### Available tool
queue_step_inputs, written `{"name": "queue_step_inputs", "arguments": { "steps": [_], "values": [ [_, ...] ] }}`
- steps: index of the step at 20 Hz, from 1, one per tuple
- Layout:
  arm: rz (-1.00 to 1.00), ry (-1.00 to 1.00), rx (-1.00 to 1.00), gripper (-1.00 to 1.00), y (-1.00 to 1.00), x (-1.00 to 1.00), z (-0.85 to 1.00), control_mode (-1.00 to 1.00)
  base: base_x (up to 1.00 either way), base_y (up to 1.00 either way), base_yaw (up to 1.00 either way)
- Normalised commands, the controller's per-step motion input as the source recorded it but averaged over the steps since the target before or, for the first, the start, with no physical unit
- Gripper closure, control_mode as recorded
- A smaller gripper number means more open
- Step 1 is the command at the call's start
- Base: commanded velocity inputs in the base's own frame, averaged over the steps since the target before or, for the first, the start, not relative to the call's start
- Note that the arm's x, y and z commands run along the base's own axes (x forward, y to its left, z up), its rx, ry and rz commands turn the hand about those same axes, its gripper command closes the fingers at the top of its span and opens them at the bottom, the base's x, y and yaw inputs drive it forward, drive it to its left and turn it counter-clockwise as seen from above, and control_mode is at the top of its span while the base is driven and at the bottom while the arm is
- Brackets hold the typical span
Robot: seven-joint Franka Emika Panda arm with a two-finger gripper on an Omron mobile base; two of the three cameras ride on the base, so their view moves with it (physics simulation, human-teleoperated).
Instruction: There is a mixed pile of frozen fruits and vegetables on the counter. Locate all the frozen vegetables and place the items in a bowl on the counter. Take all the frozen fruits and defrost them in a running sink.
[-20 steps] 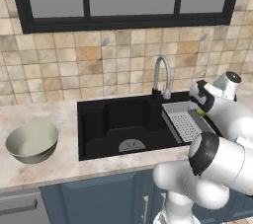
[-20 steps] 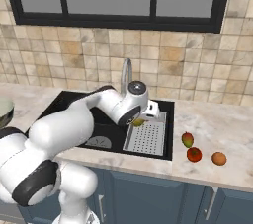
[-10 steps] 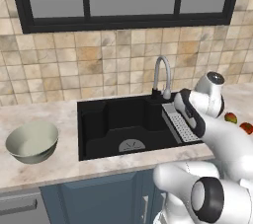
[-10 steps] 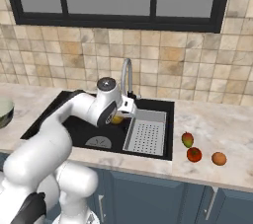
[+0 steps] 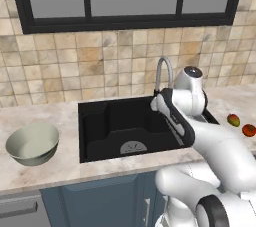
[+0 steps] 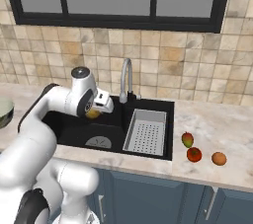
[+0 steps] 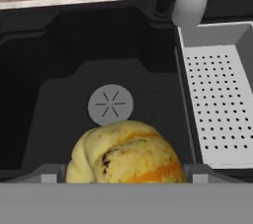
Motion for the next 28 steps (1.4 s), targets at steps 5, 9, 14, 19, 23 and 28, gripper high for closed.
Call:
{"name": "queue_step_inputs", "arguments": {
  "steps": [5,9,14,19,23,28],
  "values": [
    [0.0,0.04,0.02,1.0,0.82,0.0,0.17,-1.0,0.0,0.0,0.0],
    [0.0,0.0,0.01,1.0,0.79,0.0,0.18,-1.0,0.0,0.0,0.0],
    [0.03,0.0,0.02,1.0,0.87,0.0,0.12,-1.0,0.0,0.0,0.0],
    [0.04,0.0,0.07,1.0,0.82,0.0,0.14,-1.0,0.0,0.0,0.0],
    [0.03,0.0,0.11,1.0,0.73,0.0,0.14,-1.0,0.0,0.0,0.0],
    [0.04,0.0,0.03,1.0,0.84,0.0,0.05,-1.0,0.0,0.0,0.0]
  ]
}}
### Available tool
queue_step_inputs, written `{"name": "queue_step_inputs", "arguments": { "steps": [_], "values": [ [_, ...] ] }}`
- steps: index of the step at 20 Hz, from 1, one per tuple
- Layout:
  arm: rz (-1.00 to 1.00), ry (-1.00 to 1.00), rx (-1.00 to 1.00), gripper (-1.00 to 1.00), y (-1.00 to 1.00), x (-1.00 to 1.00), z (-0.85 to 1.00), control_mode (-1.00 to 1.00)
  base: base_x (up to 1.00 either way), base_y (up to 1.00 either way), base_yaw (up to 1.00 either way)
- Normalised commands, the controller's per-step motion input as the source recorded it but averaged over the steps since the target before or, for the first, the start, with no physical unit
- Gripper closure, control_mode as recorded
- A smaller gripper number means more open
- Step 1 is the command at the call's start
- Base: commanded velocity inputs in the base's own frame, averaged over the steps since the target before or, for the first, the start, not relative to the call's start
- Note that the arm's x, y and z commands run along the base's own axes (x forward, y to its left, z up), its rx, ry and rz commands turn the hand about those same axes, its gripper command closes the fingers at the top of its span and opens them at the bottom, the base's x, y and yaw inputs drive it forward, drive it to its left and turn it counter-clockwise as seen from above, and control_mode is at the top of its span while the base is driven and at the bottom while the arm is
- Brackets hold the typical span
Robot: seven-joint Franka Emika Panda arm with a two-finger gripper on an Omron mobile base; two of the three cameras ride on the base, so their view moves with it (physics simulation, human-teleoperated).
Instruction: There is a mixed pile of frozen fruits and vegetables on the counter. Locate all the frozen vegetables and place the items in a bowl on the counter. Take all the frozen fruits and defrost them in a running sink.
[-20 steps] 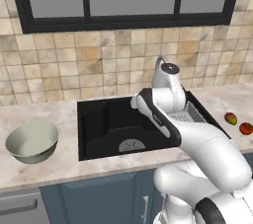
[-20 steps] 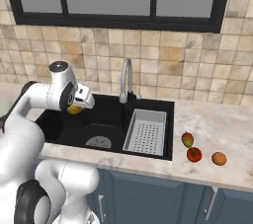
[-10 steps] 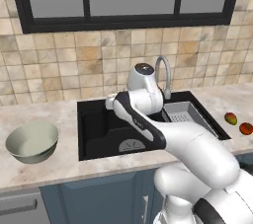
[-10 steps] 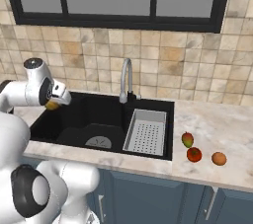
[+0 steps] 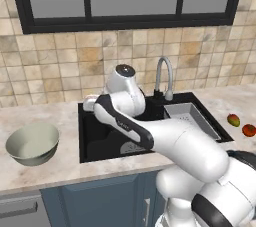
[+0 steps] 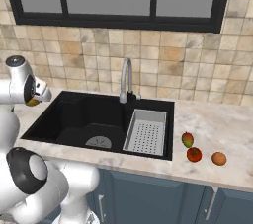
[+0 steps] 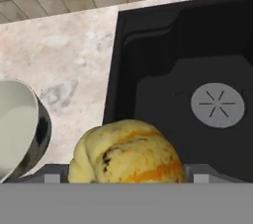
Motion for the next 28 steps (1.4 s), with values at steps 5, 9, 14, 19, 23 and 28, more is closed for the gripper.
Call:
{"name": "queue_step_inputs", "arguments": {
  "steps": [5,9,14,19,23,28],
  "values": [
    [0.04,0.0,0.0,1.0,0.87,0.0,0.07,-1.0,0.0,0.0,0.0],
    [0.02,0.0,0.0,1.0,0.68,0.0,0.17,-1.0,0.0,0.0,0.0],
    [0.02,0.0,0.0,1.0,0.68,0.0,0.12,-1.0,0.0,0.0,0.0],
    [0.02,-0.01,0.0,1.0,0.53,-0.23,0.14,-1.0,0.0,0.0,0.0],
    [0.0,-0.03,0.0,1.0,0.38,-0.34,0.01,-1.0,0.0,0.0,0.0],
    [0.0,0.0,0.0,1.0,0.25,-0.05,-0.11,-1.0,0.0,0.0,0.0]
  ]
}}
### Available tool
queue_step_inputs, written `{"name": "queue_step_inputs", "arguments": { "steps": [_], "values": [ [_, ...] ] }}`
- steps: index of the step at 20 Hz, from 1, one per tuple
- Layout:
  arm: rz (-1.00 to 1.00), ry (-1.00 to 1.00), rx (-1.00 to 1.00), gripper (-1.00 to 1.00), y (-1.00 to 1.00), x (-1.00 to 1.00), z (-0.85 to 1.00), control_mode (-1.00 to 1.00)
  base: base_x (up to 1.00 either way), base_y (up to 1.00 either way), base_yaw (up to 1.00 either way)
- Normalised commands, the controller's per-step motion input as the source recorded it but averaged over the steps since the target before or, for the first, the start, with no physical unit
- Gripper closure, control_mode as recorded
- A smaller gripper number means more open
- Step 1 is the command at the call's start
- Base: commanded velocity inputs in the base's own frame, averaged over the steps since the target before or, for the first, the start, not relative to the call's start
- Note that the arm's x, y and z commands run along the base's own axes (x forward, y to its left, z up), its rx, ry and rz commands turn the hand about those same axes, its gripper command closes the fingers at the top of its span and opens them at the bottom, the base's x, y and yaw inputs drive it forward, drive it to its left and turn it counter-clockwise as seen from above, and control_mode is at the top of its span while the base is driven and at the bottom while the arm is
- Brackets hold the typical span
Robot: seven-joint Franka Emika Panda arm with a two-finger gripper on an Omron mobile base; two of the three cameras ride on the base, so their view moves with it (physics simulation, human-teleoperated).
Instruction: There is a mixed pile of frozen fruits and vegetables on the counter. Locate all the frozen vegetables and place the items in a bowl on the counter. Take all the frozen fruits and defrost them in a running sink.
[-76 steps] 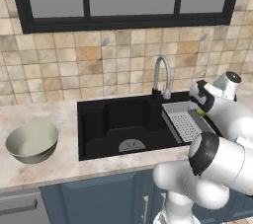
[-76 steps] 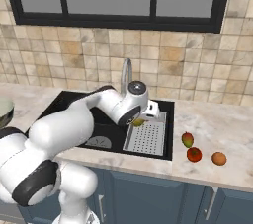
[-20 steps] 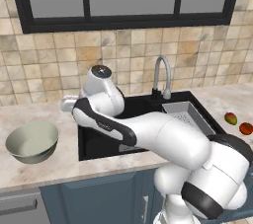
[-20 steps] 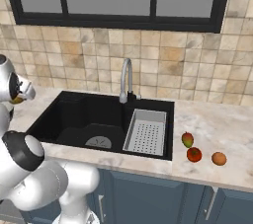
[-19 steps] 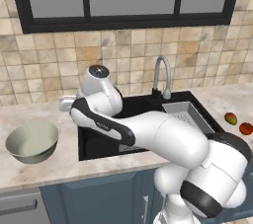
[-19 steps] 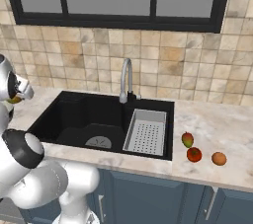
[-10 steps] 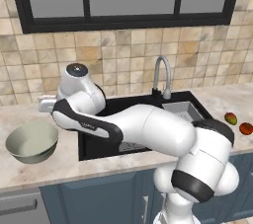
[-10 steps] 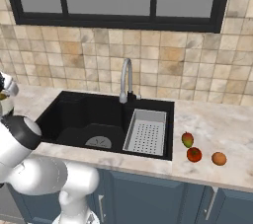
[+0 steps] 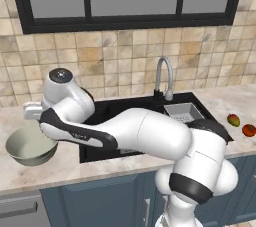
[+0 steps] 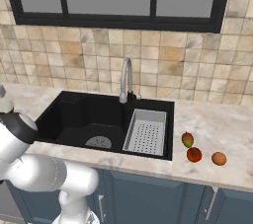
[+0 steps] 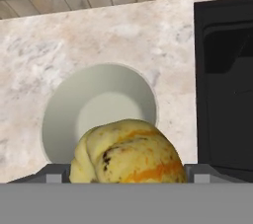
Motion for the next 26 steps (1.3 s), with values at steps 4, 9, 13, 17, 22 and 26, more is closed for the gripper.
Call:
{"name": "queue_step_inputs", "arguments": {
  "steps": [4,9,13,17,22,26],
  "values": [
    [0.0,0.0,0.0,1.0,0.16,0.0,-0.16,-1.0,0.0,0.0,0.0],
    [0.0,0.0,0.01,1.0,0.26,0.0,-0.28,-1.0,0.0,0.0,0.0],
    [0.0,0.0,0.01,1.0,0.28,0.0,-0.34,-1.0,0.0,0.0,0.0],
    [0.0,0.0,0.0,1.0,0.18,0.0,-0.12,-1.0,0.0,0.0,0.0],
    [0.0,0.0,0.01,1.0,0.07,0.02,0.0,-1.0,0.0,0.0,0.0],
    [0.0,0.0,0.02,1.0,0.0,0.07,-0.03,-1.0,0.0,0.0,0.0]
  ]
}}
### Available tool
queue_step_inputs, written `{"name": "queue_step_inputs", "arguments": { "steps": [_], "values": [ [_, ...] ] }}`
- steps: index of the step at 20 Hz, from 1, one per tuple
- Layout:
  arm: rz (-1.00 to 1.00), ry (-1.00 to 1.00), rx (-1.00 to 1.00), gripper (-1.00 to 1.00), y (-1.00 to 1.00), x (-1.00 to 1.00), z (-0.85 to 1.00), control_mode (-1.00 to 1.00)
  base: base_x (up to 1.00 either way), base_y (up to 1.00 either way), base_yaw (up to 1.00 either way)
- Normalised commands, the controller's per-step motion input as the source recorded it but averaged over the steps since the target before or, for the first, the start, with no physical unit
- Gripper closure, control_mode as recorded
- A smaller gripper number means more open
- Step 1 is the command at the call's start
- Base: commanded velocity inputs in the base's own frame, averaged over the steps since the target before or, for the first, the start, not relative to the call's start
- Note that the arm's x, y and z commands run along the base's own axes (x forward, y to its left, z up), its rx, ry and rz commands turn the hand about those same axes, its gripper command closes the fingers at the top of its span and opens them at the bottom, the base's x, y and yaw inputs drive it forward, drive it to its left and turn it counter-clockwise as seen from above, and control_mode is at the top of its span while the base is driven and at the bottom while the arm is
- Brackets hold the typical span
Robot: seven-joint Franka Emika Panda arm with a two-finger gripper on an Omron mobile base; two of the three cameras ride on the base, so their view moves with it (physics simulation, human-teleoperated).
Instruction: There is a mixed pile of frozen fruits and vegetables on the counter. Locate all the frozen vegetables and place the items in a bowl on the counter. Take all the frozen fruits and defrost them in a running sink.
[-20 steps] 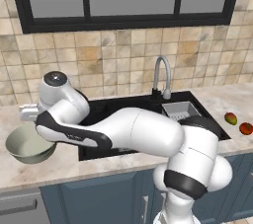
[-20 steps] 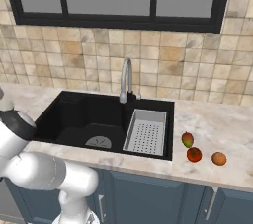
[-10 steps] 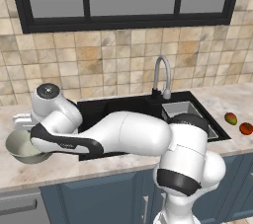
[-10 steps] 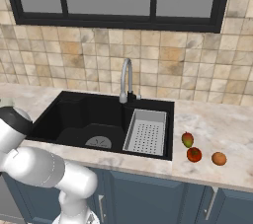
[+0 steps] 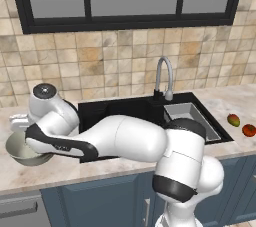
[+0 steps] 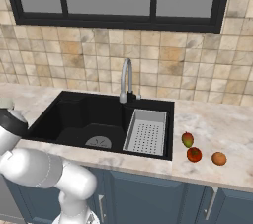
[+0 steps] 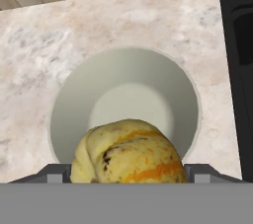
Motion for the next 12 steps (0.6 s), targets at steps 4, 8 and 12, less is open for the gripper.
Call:
{"name": "queue_step_inputs", "arguments": {
  "steps": [4,8,12],
  "values": [
    [0.0,0.0,0.03,1.0,0.0,0.21,-0.33,-1.0,0.0,0.0,0.0],
    [0.0,0.0,0.01,1.0,0.0,0.3,-0.44,-1.0,0.0,0.0,0.0],
    [0.0,0.0,0.01,1.0,0.01,0.28,-0.29,-1.0,0.0,0.0,0.0]
  ]
}}
